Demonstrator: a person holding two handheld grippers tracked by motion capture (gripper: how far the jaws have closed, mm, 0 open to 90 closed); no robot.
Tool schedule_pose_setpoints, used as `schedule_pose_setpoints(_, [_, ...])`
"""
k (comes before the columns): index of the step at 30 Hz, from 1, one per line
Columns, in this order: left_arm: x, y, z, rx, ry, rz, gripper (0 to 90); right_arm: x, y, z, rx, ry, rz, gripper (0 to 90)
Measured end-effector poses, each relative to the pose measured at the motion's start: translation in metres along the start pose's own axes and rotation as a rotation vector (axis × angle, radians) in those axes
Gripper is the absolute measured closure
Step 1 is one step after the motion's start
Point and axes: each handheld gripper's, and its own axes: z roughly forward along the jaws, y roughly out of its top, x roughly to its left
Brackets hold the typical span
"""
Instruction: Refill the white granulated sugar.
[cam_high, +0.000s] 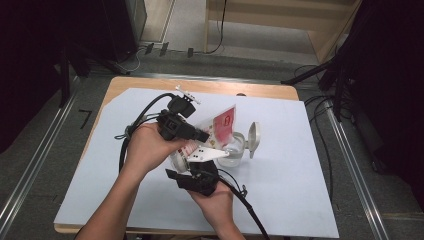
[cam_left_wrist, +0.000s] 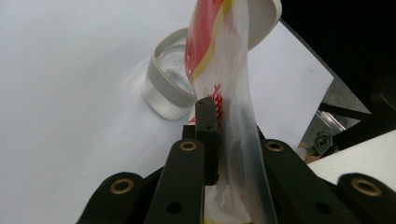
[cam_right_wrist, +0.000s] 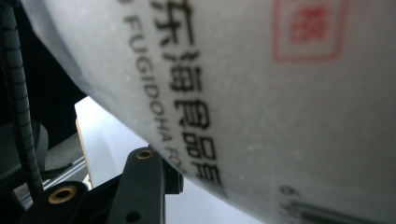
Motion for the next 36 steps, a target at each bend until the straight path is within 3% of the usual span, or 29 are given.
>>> schedule_pose_setpoints(8, [-0.004,0.005,0.0,-0.05,-0.008,0.035,82.9,-0.002,0.004,-0.005,-0.038,0.037,0.074,62.8])
schedule_pose_setpoints(14, [-0.005,0.008,-0.001,-0.054,-0.016,0.038,82.9,0.0,0.009,-0.008,-0.034,0.048,0.106,62.7])
schedule_pose_setpoints(27, [-0.004,0.028,-0.003,0.034,-0.028,-0.006,83.8,0.005,0.019,-0.012,-0.048,0.054,0.09,62.6])
schedule_pose_setpoints(32, [0.0,0.024,-0.003,0.029,-0.031,-0.016,84.1,0.005,0.019,-0.009,-0.031,0.054,0.086,61.9])
schedule_pose_setpoints(36, [0.003,0.025,-0.003,0.024,-0.03,-0.027,84.0,0.008,0.02,-0.007,-0.03,0.058,0.083,56.2])
